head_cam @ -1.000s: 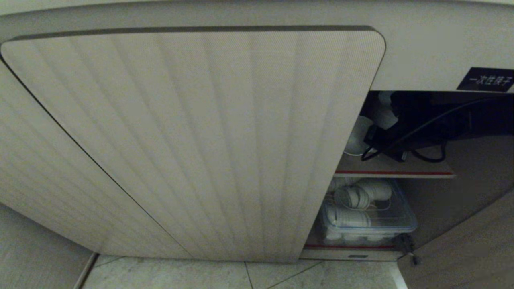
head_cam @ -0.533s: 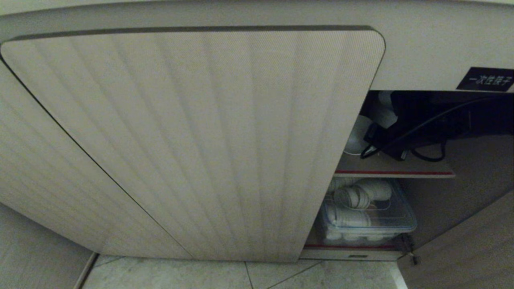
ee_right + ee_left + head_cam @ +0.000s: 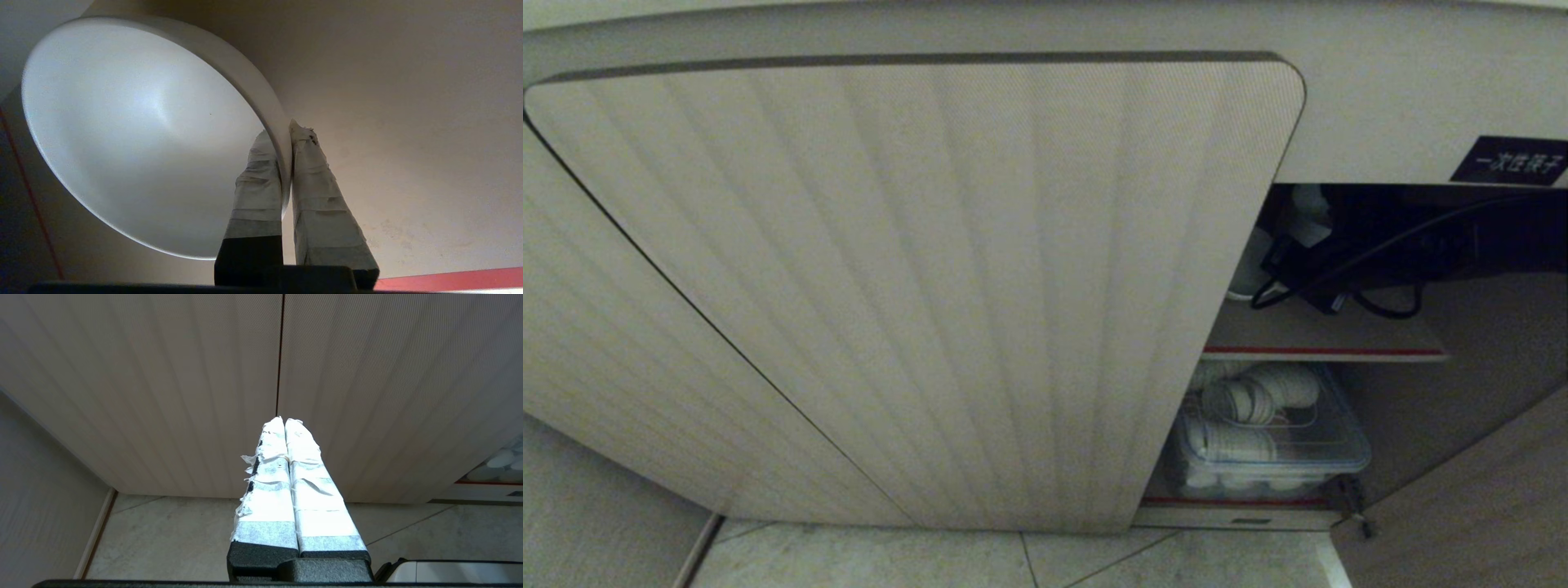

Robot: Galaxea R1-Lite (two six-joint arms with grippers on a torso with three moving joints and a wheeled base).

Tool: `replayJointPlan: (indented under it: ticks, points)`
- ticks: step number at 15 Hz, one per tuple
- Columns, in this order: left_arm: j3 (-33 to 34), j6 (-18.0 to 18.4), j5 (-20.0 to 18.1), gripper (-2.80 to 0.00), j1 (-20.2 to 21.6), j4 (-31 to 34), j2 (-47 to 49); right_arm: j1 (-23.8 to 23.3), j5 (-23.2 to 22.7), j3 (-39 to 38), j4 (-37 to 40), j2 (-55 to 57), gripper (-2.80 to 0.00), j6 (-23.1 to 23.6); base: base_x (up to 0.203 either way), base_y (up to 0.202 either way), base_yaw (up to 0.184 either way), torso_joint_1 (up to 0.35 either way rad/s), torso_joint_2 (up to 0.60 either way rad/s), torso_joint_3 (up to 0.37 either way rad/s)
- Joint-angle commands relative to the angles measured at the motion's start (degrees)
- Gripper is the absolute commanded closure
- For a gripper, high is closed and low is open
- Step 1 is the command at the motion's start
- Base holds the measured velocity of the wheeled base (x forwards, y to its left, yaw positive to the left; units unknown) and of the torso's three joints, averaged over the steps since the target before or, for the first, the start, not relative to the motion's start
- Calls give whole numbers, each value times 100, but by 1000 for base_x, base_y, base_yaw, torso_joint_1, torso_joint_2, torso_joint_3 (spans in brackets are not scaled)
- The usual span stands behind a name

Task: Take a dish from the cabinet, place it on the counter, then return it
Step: Take the bowl from the cabinet

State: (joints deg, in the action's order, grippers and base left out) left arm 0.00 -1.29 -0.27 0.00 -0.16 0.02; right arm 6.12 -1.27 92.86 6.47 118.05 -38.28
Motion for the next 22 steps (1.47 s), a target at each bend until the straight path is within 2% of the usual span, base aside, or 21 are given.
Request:
replayJointPlan:
  ticks: [1,3,5,9,19,22]
  points:
    - [0,-3,0,0,0,-2,-2,3,-36,4,3,-10,0,-93,0,0,0,0,0,0]
    - [0,-3,0,0,0,-2,-2,3,-198,4,38,-28,0,-198,0,0,0,0,0,0]
    - [0,-3,0,0,0,-2,-2,3,-215,8,59,-32,0,-201,0,0,0,0,0,0]
    - [0,-3,0,0,0,-2,-2,-5,-216,223,570,-28,0,-206,0,0,0,0,0,0]
    - [0,-3,0,0,0,-2,-2,-14,-383,260,731,-68,0,-206,0,0,0,0,0,0]
    - [0,-3,0,0,0,-2,-2,-18,-426,520,1003,-59,0,-205,0,0,0,0,0,0]
